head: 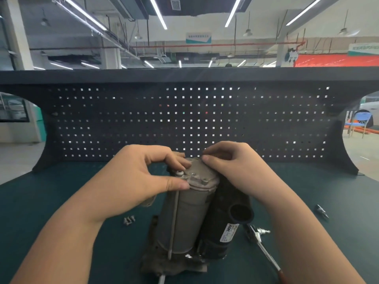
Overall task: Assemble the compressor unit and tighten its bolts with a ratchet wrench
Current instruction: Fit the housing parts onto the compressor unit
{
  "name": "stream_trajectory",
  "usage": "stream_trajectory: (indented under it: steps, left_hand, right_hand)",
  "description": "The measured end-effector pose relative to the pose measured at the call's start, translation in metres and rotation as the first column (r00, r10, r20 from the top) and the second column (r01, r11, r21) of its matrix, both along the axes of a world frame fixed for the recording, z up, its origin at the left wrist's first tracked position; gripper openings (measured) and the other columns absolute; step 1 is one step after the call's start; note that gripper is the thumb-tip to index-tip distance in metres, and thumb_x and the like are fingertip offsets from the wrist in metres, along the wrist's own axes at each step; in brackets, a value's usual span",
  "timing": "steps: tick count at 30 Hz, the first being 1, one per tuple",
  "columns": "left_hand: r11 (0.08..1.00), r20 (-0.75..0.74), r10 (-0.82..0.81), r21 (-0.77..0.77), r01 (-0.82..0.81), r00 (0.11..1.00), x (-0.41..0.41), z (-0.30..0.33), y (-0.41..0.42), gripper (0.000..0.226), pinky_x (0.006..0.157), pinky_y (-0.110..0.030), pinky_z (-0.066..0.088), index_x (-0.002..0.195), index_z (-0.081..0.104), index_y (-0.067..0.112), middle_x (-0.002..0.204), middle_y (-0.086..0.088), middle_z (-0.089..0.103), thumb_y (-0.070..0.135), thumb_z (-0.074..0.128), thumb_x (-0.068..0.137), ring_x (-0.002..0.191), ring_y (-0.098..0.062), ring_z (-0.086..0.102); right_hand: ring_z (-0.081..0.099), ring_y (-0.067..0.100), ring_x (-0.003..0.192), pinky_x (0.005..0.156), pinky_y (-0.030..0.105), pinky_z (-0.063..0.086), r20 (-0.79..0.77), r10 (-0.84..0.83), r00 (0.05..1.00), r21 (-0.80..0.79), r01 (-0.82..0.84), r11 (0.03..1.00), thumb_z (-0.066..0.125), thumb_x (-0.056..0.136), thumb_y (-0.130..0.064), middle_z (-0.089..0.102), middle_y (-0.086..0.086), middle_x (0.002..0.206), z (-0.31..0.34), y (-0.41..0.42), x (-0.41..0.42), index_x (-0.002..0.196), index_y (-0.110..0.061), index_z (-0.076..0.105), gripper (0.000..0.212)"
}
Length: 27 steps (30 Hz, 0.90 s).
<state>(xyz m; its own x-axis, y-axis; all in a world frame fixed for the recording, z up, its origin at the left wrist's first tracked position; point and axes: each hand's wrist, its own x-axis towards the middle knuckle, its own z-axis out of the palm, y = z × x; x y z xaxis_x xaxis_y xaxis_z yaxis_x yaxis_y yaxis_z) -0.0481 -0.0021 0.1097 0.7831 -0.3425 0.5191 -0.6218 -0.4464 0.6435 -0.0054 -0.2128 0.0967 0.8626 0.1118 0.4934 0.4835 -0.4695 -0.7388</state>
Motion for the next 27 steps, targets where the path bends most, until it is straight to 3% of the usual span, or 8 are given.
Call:
stream_trajectory:
  steps: [5,7,10,13,16,20,24,27]
  left_hand:
    - [1.000,0.059,-0.017,0.009,0.017,0.998,0.002,-0.002,0.001,0.030,0.091,-0.014,0.048,0.086,0.075,0.033,0.097,0.024,0.073,0.047,0.078,0.059,0.101,0.007,0.066]
    - [0.998,0.050,-0.035,0.045,0.032,0.998,0.005,-0.003,0.003,0.030,0.093,-0.019,0.049,0.089,0.074,0.033,0.099,0.022,0.074,0.046,0.085,0.065,0.102,0.004,0.066]
    - [0.994,0.019,-0.074,0.087,0.072,0.997,0.008,-0.002,0.009,0.041,0.097,-0.036,0.051,0.100,0.071,0.035,0.106,0.016,0.073,0.048,0.083,0.063,0.108,-0.006,0.066]
    - [0.997,-0.067,0.034,0.076,-0.028,0.997,0.011,-0.004,0.015,0.055,0.102,-0.048,0.048,0.096,0.059,0.046,0.118,0.019,0.064,0.061,0.081,0.049,0.118,-0.010,0.061]
    - [0.986,-0.055,0.152,0.078,-0.148,0.987,0.014,-0.014,0.024,0.057,0.093,-0.042,0.054,0.087,0.050,0.038,0.111,0.021,0.056,0.071,0.075,0.048,0.107,-0.015,0.063]
    - [0.995,-0.028,0.091,-0.027,-0.092,0.995,0.002,-0.063,0.034,0.039,0.084,-0.009,0.044,0.077,0.058,0.029,0.100,0.013,0.057,0.064,0.068,0.063,0.098,-0.001,0.059]
    - [0.978,-0.049,0.163,0.141,-0.154,0.985,-0.007,-0.116,0.035,0.056,0.085,-0.004,0.033,0.078,0.061,0.031,0.103,0.023,0.048,0.078,0.071,0.050,0.106,0.000,0.048]
    - [0.949,0.063,0.227,0.210,-0.236,0.972,-0.005,-0.127,0.030,0.047,0.085,-0.005,0.032,0.072,0.058,0.028,0.101,0.025,0.043,0.071,0.070,0.058,0.107,0.002,0.043]
  right_hand:
    - [0.064,0.002,0.093,0.088,0.029,0.052,0.192,-0.019,0.981,0.021,0.015,1.000,0.072,0.082,-0.031,0.070,-0.013,0.094,0.005,0.009,-0.013,0.098,-0.028,0.069,0.016]
    - [0.064,-0.002,0.093,0.085,0.021,0.051,0.271,0.098,0.958,0.010,-0.105,0.994,0.072,0.084,-0.031,0.070,-0.018,0.092,0.010,0.011,-0.024,0.093,-0.031,0.070,0.010]
    - [0.066,-0.002,0.091,0.081,0.019,0.052,0.188,0.281,0.941,-0.077,-0.271,0.960,0.075,0.077,-0.041,0.071,-0.019,0.092,0.010,0.016,-0.036,0.091,-0.034,0.071,0.016]
    - [0.064,-0.005,0.090,0.080,0.011,0.048,0.181,0.273,0.945,-0.127,-0.253,0.959,0.080,0.071,-0.037,0.070,-0.021,0.092,0.007,0.020,-0.037,0.086,-0.041,0.070,0.018]
    - [0.064,-0.005,0.090,0.081,0.010,0.046,0.174,0.274,0.946,-0.124,-0.254,0.959,0.081,0.068,-0.032,0.071,-0.017,0.092,0.009,0.020,-0.038,0.085,-0.033,0.075,0.018]
    - [0.065,-0.003,0.093,0.086,0.013,0.047,0.161,0.305,0.939,-0.147,-0.283,0.948,0.081,0.069,-0.027,0.071,-0.015,0.094,0.010,0.019,-0.039,0.088,-0.029,0.077,0.020]
    - [0.066,-0.001,0.090,0.087,0.018,0.051,0.166,0.299,0.940,-0.106,-0.284,0.953,0.082,0.070,-0.022,0.071,-0.015,0.092,0.009,0.022,-0.038,0.086,-0.027,0.078,0.017]
    - [0.068,0.004,0.088,0.088,0.034,0.054,0.150,0.286,0.946,-0.056,-0.281,0.958,0.078,0.074,-0.027,0.073,-0.012,0.089,0.009,0.022,-0.038,0.082,-0.028,0.077,0.008]
